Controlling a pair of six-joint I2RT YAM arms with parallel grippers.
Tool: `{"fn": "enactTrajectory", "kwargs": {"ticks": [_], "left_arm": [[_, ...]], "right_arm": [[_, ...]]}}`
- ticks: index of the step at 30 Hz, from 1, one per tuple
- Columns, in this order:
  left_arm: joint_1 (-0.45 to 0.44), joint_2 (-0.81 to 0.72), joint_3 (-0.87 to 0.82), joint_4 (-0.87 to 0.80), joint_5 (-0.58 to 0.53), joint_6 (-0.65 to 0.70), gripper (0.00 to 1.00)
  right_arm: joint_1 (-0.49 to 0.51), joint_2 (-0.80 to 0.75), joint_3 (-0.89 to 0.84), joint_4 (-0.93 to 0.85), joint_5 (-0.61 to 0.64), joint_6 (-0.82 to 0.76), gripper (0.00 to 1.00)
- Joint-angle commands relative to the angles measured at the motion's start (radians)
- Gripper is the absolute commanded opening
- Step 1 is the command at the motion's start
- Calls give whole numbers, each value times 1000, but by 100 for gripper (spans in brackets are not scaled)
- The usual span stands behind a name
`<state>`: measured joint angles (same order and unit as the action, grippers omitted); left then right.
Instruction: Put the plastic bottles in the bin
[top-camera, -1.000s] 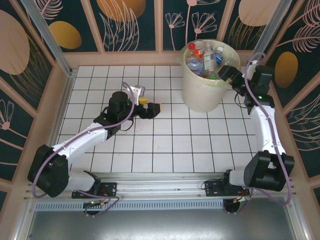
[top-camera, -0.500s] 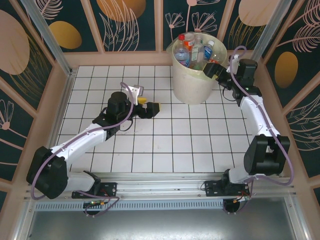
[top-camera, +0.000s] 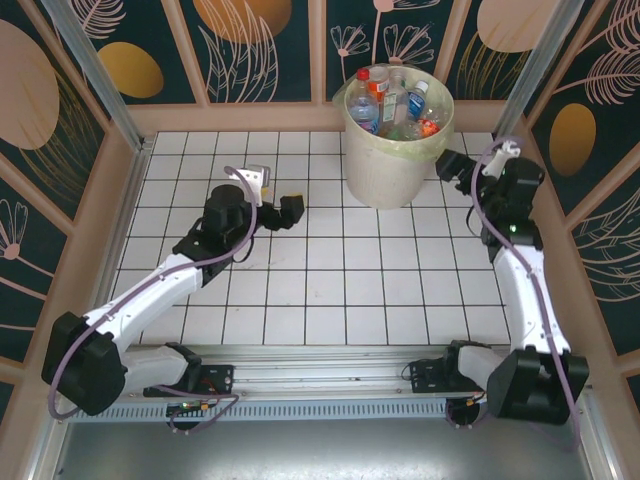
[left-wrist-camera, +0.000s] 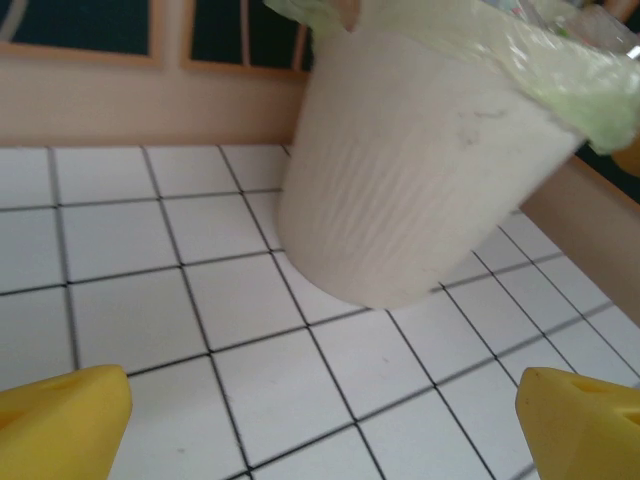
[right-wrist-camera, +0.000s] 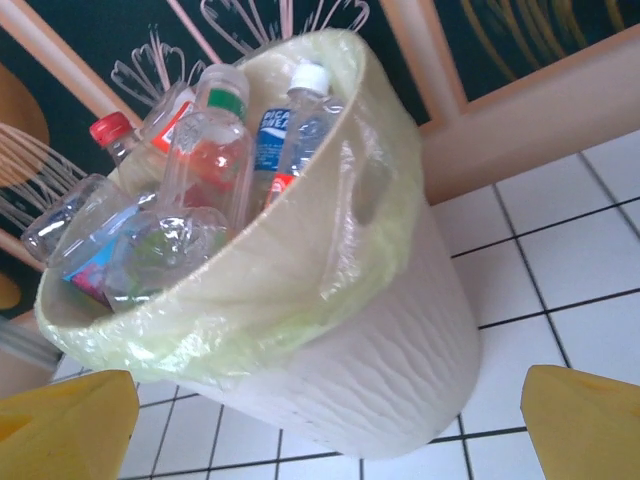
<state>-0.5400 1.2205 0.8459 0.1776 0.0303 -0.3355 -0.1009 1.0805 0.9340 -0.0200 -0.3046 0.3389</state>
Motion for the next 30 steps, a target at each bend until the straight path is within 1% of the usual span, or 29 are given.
{"fn": "enactTrajectory", "kwargs": {"ticks": [1, 3, 7, 9, 12, 13, 17, 20, 23, 25, 27, 30], "left_arm": [[53, -31, -34, 5, -119, 57, 99], [102, -47, -68, 33, -117, 72, 99], [147, -75, -145, 99, -183, 132, 99], [152, -96, -196, 152, -225, 171, 99], [161, -127, -262, 202, -311, 182, 99], [166, -131, -280, 212, -322, 191, 99], [204, -126, -349, 215, -418, 181, 99], [252, -141, -417, 254, -437, 155, 99], [286, -159, -511, 384, -471, 194, 99], [311, -147, -535, 422, -509, 207, 99], [351, -119, -538, 445, -494, 212, 98], [381, -75, -559, 542, -482, 244, 99]], "right_arm": [[-3, -61, -117, 96, 150, -25, 99], [-6, -79, -168, 106, 225, 6, 99], [-6, -96, -309, 226, 280, -29, 99], [-6, -95, -403, 334, 288, -47, 99], [-5, -77, -522, 501, 288, -69, 99], [-3, -68, -548, 541, 297, -77, 99], [21, -9, -656, 749, 389, -132, 99], [50, 54, -689, 851, 452, -196, 99], [76, 127, -707, 958, 500, -252, 99], [75, 187, -714, 1040, 508, -261, 99], [72, 258, -702, 1092, 507, -253, 99], [90, 349, -699, 1174, 498, -269, 99]]}}
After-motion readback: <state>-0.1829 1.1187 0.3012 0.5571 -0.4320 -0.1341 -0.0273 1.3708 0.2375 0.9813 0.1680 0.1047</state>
